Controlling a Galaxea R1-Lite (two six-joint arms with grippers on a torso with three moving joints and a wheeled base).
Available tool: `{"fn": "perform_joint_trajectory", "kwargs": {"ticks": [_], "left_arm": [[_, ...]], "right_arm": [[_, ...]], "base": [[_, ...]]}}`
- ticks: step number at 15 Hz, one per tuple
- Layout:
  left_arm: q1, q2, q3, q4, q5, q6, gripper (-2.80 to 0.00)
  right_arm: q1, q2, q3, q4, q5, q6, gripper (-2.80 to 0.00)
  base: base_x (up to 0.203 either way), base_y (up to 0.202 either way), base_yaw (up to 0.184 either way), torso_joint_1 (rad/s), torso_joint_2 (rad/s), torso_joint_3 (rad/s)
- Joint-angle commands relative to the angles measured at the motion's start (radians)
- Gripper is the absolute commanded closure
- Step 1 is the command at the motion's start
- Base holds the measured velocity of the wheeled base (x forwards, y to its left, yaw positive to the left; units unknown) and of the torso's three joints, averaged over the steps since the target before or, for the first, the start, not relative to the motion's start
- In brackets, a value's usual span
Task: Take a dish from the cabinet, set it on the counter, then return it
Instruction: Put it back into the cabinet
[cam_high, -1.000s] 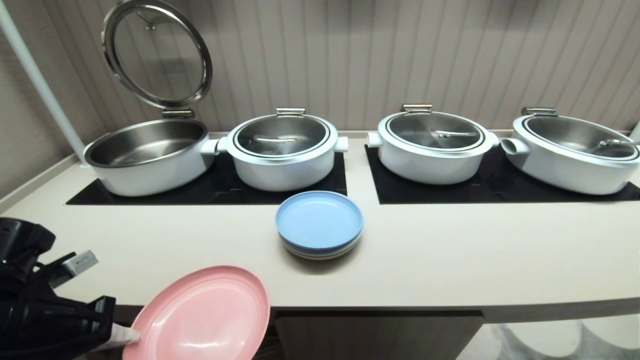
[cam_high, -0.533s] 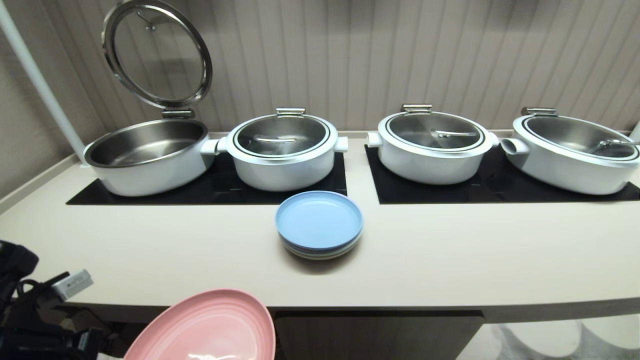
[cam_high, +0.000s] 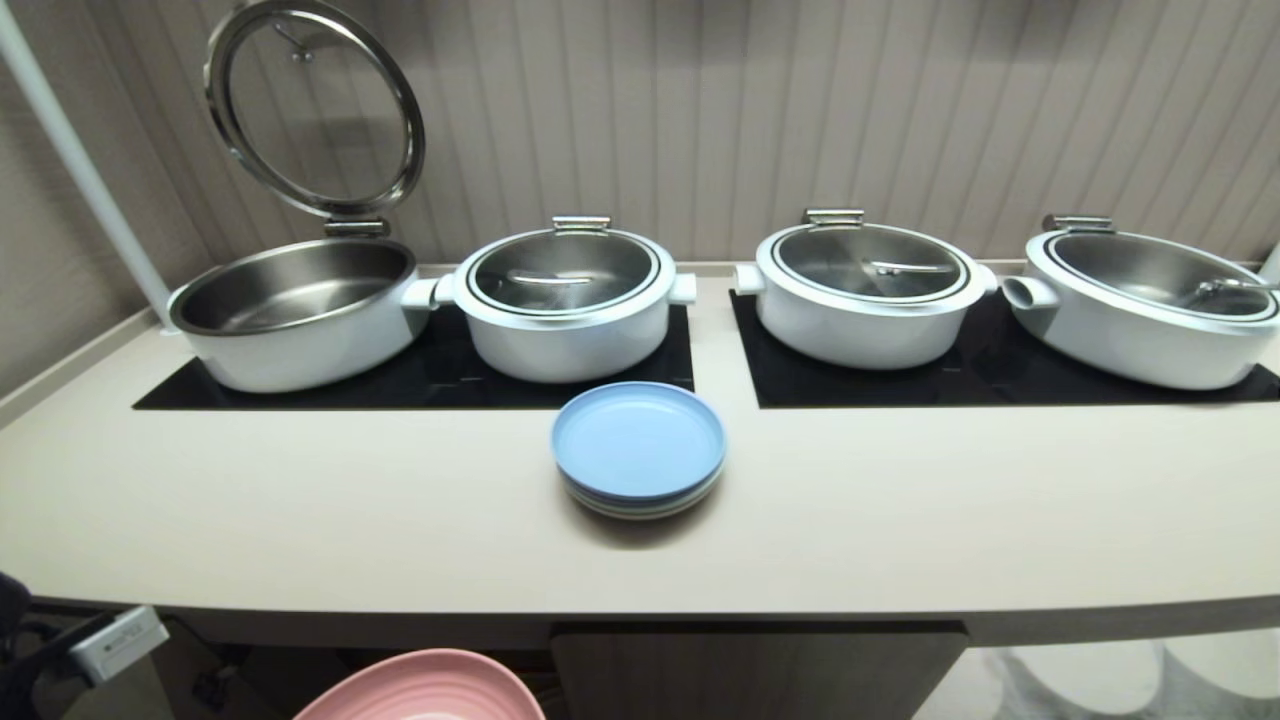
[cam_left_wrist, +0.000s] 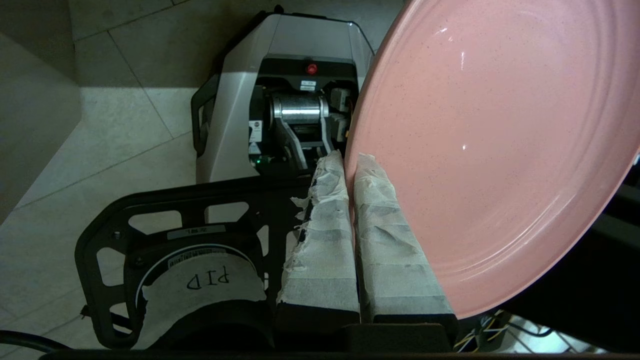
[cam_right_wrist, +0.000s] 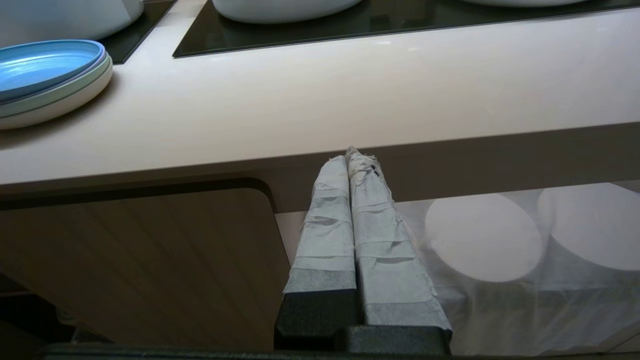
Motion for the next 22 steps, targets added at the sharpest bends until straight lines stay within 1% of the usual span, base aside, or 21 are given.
{"fn": "perform_joint_trajectory", "kwargs": {"ticks": [1,3,6,11,22], "left_arm": [[0.000,-0.038,0.031,0.005,-0.002,0.016,0.00],[0.000,-0.064,0.052,0.027,-0.002,0.039,0.00],[0.000,-0.101,0.074,0.049,-0.001,0.052,0.00],[0.000,-0.139,0.091,0.068,-0.001,0.053,0.00],[0.000,-0.153,0.091,0.069,0.003,0.053,0.00]], "right_arm": [[0.000,0.000,0.000,0.000,0.000,0.001,0.00],[0.000,0.000,0.000,0.000,-0.001,0.001,0.00],[0.000,0.000,-0.001,0.000,-0.001,0.001,0.00],[0.000,0.000,0.000,0.000,-0.001,0.001,0.00],[0.000,0.000,0.000,-0.001,-0.001,0.001,0.00]], "base": [[0.000,0.000,0.000,0.000,0.00,0.000],[0.000,0.000,0.000,0.000,0.00,0.000],[0.000,0.000,0.000,0.000,0.00,0.000],[0.000,0.000,0.000,0.000,0.00,0.000],[0.000,0.000,0.000,0.000,0.00,0.000]]}}
